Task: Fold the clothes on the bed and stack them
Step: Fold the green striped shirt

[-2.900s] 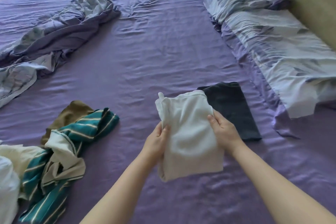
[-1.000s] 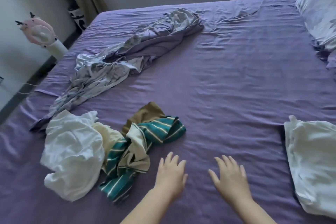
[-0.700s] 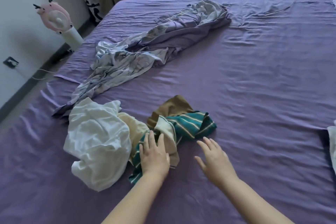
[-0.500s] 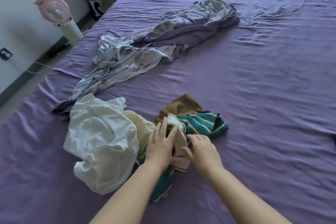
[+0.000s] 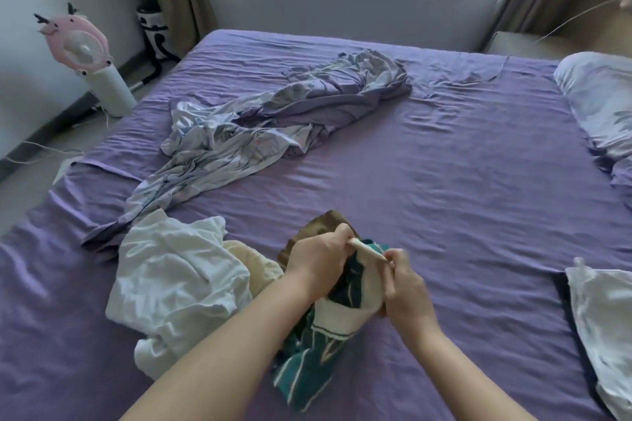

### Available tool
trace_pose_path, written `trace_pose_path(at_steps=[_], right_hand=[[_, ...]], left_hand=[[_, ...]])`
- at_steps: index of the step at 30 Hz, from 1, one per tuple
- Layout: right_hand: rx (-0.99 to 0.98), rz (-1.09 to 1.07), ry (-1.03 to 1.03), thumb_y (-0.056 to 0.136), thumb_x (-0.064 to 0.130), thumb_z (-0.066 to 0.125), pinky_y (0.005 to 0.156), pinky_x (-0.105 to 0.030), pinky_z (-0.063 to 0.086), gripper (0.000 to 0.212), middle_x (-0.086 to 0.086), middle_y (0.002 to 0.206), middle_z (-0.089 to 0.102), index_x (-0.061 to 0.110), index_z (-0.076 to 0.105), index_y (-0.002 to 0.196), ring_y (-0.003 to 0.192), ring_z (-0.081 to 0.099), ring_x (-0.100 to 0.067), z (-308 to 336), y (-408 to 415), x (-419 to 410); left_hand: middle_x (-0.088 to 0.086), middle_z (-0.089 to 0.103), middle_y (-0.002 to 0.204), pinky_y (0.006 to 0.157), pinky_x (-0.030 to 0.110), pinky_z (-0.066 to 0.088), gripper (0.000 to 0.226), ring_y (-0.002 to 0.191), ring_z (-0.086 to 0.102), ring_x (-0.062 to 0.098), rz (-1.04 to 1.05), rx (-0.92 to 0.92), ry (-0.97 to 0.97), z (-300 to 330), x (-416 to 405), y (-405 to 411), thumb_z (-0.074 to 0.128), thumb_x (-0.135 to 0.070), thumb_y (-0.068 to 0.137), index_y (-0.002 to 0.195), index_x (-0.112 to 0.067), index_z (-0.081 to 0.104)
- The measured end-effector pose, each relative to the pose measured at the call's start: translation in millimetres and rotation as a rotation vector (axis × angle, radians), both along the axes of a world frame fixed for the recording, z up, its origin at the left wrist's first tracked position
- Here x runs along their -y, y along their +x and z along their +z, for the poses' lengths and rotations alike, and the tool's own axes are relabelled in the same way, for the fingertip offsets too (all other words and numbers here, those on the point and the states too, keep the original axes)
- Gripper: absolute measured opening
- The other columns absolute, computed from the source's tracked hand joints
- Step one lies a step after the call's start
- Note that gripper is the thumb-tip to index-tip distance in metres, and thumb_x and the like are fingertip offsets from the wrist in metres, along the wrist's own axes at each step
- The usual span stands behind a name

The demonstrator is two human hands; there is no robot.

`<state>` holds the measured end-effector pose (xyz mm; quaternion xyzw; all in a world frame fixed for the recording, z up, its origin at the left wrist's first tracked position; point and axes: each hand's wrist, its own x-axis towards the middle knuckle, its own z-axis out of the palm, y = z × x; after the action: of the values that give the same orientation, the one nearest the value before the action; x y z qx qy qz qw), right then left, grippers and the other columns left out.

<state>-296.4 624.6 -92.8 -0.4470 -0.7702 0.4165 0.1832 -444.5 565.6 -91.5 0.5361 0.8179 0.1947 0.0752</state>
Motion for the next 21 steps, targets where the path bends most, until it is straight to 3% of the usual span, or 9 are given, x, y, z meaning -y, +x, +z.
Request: trace_pose_path(at_steps=[3, 7, 10, 12, 15, 18, 21], right_hand=[[-0.069, -0.014, 0.046, 0.096, 0.027, 0.045, 0.055, -0.043, 0.049, 0.01, -0.001, 0.068, 0.061, 0.02, 0.048, 0.09, 0.054, 0.057, -0.025, 57, 17, -12], [-0.022, 0.067, 0.161, 0.092, 0.033, 0.055, 0.058, -0.035, 0.045, 0.018, 0.004, 0.066, 0.06, 0.015, 0.055, 0.09, 0.059, 0.056, -0.019, 138, 40, -21], [0.06, 0.113, 0.296, 0.091, 0.024, 0.056, 0.062, -0.033, 0.042, 0.014, -0.001, 0.071, 0.061, 0.011, 0.059, 0.091, 0.066, 0.054, -0.02, 188, 61, -24], [0.055, 0.116, 0.352, 0.091, 0.022, 0.053, 0.06, -0.035, 0.04, 0.018, -0.002, 0.066, 0.057, 0.012, 0.057, 0.077, 0.063, 0.051, -0.022, 220, 78, -22], [0.032, 0.092, 0.47, 0.09, 0.018, 0.05, 0.052, -0.031, 0.031, 0.036, 0.008, 0.054, 0.042, 0.028, 0.038, 0.057, 0.053, 0.041, -0.017, 268, 108, -16], [-0.005, 0.036, 0.587, 0.089, 0.017, 0.047, 0.05, -0.028, 0.031, 0.029, 0.009, 0.057, 0.045, 0.03, 0.042, 0.064, 0.055, 0.044, -0.017, 318, 148, -4], [-0.054, 0.046, 0.592, 0.091, 0.014, 0.043, 0.053, -0.028, 0.04, 0.024, 0.004, 0.058, 0.054, 0.026, 0.058, 0.076, 0.055, 0.052, -0.019, 356, 175, 0]], left_hand=[[0.002, 0.069, 0.087, 0.059, 0.031, 0.038, 0.014, 0.078, 0.066, 0.03, -0.015, -0.099, 0.048, 61, -17, 14, 0.039, -0.028, 0.097, 0.107, -0.023, 0.048], [0.009, 0.069, 0.091, 0.066, 0.035, 0.043, 0.019, 0.084, 0.065, 0.034, -0.003, -0.067, 0.138, 150, -27, 40, 0.037, -0.021, 0.097, 0.111, -0.019, 0.05], [0.01, 0.07, 0.095, 0.067, 0.036, 0.045, 0.027, 0.087, 0.066, 0.035, -0.014, -0.131, 0.163, 204, -24, 63, 0.036, -0.022, 0.098, 0.123, -0.023, 0.048], [0.009, 0.07, 0.1, 0.068, 0.034, 0.046, 0.034, 0.089, 0.066, 0.032, -0.006, -0.191, 0.172, 236, -18, 79, 0.034, -0.024, 0.1, 0.133, -0.027, 0.043], [0.007, 0.069, 0.106, 0.073, 0.035, 0.049, 0.033, 0.094, 0.066, 0.03, 0.032, -0.171, 0.21, 283, -8, 107, 0.033, -0.026, 0.1, 0.131, -0.028, 0.045], [0.005, 0.067, 0.106, 0.065, 0.029, 0.045, 0.029, 0.092, 0.065, 0.027, 0.016, -0.295, 0.224, 331, 4, 142, 0.032, -0.026, 0.101, 0.121, -0.022, 0.052], [0.008, 0.062, 0.114, 0.073, 0.032, 0.049, 0.029, 0.101, 0.061, 0.026, -0.06, -0.282, 0.153, 374, 10, 173, 0.036, -0.018, 0.099, 0.119, -0.01, 0.055]])
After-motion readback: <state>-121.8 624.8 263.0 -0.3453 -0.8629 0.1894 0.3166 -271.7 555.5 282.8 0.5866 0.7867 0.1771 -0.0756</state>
